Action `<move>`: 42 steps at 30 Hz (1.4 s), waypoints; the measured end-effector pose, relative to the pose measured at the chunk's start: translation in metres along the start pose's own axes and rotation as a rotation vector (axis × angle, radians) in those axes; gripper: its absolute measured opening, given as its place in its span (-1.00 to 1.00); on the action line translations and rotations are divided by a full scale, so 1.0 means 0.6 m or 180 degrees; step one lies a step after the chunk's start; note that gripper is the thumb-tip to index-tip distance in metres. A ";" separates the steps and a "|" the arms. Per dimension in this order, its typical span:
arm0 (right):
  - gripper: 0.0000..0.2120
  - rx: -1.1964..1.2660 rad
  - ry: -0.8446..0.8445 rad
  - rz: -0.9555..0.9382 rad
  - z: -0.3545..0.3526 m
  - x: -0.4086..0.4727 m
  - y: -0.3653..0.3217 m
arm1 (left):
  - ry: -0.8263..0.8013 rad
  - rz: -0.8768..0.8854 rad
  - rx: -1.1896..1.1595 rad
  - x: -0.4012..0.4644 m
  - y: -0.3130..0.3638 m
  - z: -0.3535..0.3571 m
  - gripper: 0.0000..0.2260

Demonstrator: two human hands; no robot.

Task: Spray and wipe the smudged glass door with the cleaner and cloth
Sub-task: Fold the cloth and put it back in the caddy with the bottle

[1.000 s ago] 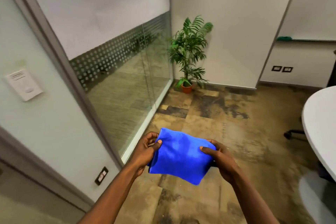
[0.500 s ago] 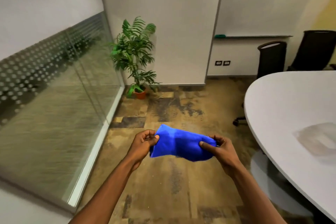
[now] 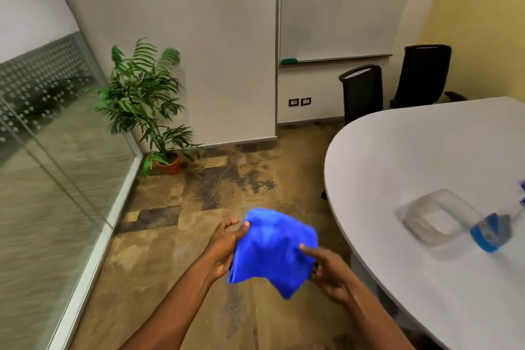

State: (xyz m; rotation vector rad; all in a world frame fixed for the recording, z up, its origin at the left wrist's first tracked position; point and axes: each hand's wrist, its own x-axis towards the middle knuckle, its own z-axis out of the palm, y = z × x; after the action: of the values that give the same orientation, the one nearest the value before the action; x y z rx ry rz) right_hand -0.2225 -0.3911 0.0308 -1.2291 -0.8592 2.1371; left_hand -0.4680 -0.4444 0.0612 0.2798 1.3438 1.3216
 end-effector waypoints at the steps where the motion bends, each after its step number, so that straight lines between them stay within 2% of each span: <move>1: -0.62 -0.0230 0.0057 0.0168 -0.021 0.010 0.002 | -0.0009 -0.0231 0.0216 0.012 -0.007 0.023 -0.55; 3: -0.61 -0.0589 0.0272 0.0207 -0.066 0.028 -0.008 | -0.0069 -0.0575 0.0716 0.032 -0.022 0.066 -0.37; 6: -0.67 -0.0637 0.0524 -0.0121 -0.125 0.043 -0.048 | -0.0006 -0.0688 0.1117 0.061 -0.038 0.122 -0.29; 9: -0.64 -0.0384 0.0521 -0.0304 -0.179 0.043 -0.089 | -0.0028 -0.0600 0.0875 0.097 -0.053 0.175 -0.24; 11: -0.64 -0.0128 0.0271 -0.0257 -0.214 0.042 -0.108 | -0.0067 -0.0584 0.0534 0.121 -0.065 0.207 -0.19; 14: -0.53 -0.0522 0.0128 0.0113 -0.252 0.059 -0.108 | -0.0115 -0.0730 0.0265 0.151 -0.073 0.243 -0.09; 16: -0.55 -0.0821 0.0291 0.0126 -0.273 0.077 -0.105 | -0.0231 -0.1061 0.0499 0.166 -0.079 0.261 -0.19; 19: -0.48 -0.0637 0.0547 -0.0014 -0.293 0.095 -0.120 | -0.0436 -0.1451 0.1047 0.200 -0.082 0.275 -0.59; 21: -0.43 -0.0373 0.0638 -0.0122 -0.302 0.107 -0.139 | -0.0541 -0.1606 0.1320 0.233 -0.086 0.280 -0.69; 23: -0.50 -0.0207 0.0661 -0.0229 -0.311 0.121 -0.154 | -0.0682 -0.1629 0.1491 0.257 -0.076 0.298 -0.80; 25: -0.50 -0.0202 0.0778 -0.0280 -0.318 0.131 -0.172 | -0.0760 -0.1508 0.1513 0.283 -0.062 0.316 -0.70; 28: -0.38 -0.0297 0.0919 -0.0453 -0.327 0.146 -0.209 | -0.0999 -0.1305 0.1413 0.328 -0.033 0.345 -0.56; 30: -0.44 -0.0387 0.0908 -0.0600 -0.329 0.151 -0.235 | -0.1122 -0.1215 0.1463 0.353 -0.012 0.359 -0.46; 32: -0.48 -0.0455 0.0932 -0.0776 -0.328 0.154 -0.262 | -0.1220 -0.1169 0.1458 0.372 0.006 0.371 -0.47; 37: -0.54 -0.0664 0.0994 -0.1111 -0.340 0.146 -0.311 | -0.1853 -0.1157 0.1387 0.398 0.037 0.410 -0.63; 39: -0.60 -0.0783 0.0977 -0.1170 -0.347 0.139 -0.326 | -0.2044 -0.1236 0.1365 0.398 0.043 0.425 -0.64; 42: -0.54 -0.0865 0.0966 -0.1244 -0.361 0.130 -0.343 | -0.2109 -0.1184 0.1208 0.401 0.046 0.451 -0.59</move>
State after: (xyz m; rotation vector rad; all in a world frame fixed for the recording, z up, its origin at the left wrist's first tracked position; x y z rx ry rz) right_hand -0.0399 -0.1431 0.0567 -1.3428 -1.1668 1.5180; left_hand -0.3378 -0.1061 0.0394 0.6316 0.9961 0.5726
